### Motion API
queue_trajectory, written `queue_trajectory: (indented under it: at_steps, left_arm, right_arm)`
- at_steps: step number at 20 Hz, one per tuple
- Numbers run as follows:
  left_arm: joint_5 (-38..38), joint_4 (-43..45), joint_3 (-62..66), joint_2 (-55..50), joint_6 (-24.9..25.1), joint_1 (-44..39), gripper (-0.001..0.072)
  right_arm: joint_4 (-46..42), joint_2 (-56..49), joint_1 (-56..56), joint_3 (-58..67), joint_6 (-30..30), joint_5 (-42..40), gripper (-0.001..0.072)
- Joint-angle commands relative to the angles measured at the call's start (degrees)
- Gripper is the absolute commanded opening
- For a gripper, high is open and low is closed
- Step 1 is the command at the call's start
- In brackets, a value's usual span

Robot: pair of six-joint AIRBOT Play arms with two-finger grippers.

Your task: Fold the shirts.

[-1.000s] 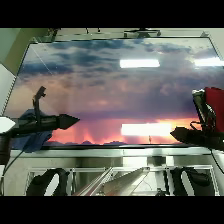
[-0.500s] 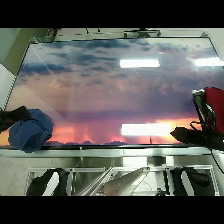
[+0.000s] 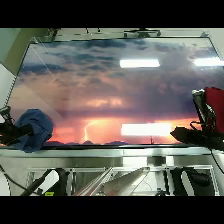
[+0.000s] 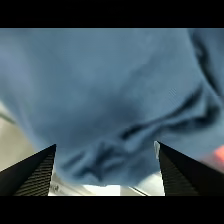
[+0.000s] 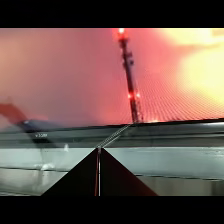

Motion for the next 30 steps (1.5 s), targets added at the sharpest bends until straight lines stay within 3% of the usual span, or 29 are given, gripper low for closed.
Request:
queue_trajectory:
  at_steps: [1, 3, 4, 5, 6, 7, 9, 12, 16, 18, 24, 27, 28, 29, 30]
  left_arm:
    - [4.4, 0.1, -1.1, -7.3, 3.5, 2.2, 0.0719]
    - [5.8, 0.0, -1.1, -10.6, 4.3, 3.0, 0.0695]
    - [5.9, 0.0, -1.1, -11.8, 4.4, 3.0, 0.0585]
    - [5.8, -0.2, -1.1, -12.5, 4.8, 2.9, 0.0378]
    - [5.5, -0.3, -1.0, -12.6, 4.8, 2.7, 0.0074]
    - [5.1, -0.3, -0.7, -12.1, 4.9, 2.1, 0.0011]
    - [3.7, -0.7, 1.5, -10.3, 4.9, 0.2, 0.001]
    - [0.4, -8.6, 8.0, -6.5, 5.8, -4.2, 0.0012]
    - [-3.5, -36.3, 14.0, 1.1, 10.0, -14.8, 0.0012]
    - [-1.5, -46.2, 15.4, 5.0, 11.1, -23.3, 0.0012]
    - [9.2, -48.1, 14.2, 6.2, 10.6, -49.0, 0.0018]
    - [12.7, -48.0, 14.3, 0.6, 10.6, -55.3, 0.0022]
    - [12.3, -48.0, 15.7, -1.6, 10.6, -56.3, 0.024]
    - [11.4, -48.1, 17.2, -3.3, 10.6, -56.7, 0.0554]
    - [9.7, -48.0, 19.2, -4.7, 10.4, -56.6, 0.072]
  right_arm:
    - [0.0, 0.1, 0.0, 0.0, 0.0, 0.0, 0.0017]
    - [0.0, 0.1, 0.0, 0.0, 0.0, 0.0, 0.0016]
    - [0.0, 0.1, 0.0, 0.0, 0.0, 0.0, 0.0016]
    - [0.0, 0.0, 0.1, 0.0, 0.0, 0.0, 0.0016]
    - [0.0, 0.0, 0.0, 0.0, 0.0, 0.0, 0.0016]
    - [0.0, 0.1, 0.0, 0.0, 0.0, 0.0, 0.0016]
    - [0.0, 0.1, 0.0, 0.0, 0.0, 0.0, 0.0016]
    - [0.0, 0.1, 0.1, 0.0, 0.0, 0.0, 0.0016]
    - [0.0, 0.0, 0.1, 0.0, 0.0, 0.0, 0.0016]
    - [0.0, 0.0, 0.1, 0.0, 0.0, 0.0, 0.0016]
    - [0.0, 0.0, 0.1, 0.0, 0.0, 0.0, 0.0017]
    - [0.0, 0.0, 0.1, 0.0, 0.0, 0.1, 0.0017]
    - [0.0, 0.0, 0.1, 0.0, 0.0, 0.5, 0.0017]
    - [0.0, 0.0, 0.1, 0.0, 0.0, 0.9, 0.0017]
    - [0.0, 0.0, 0.1, 0.0, 0.0, 1.1, 0.0017]
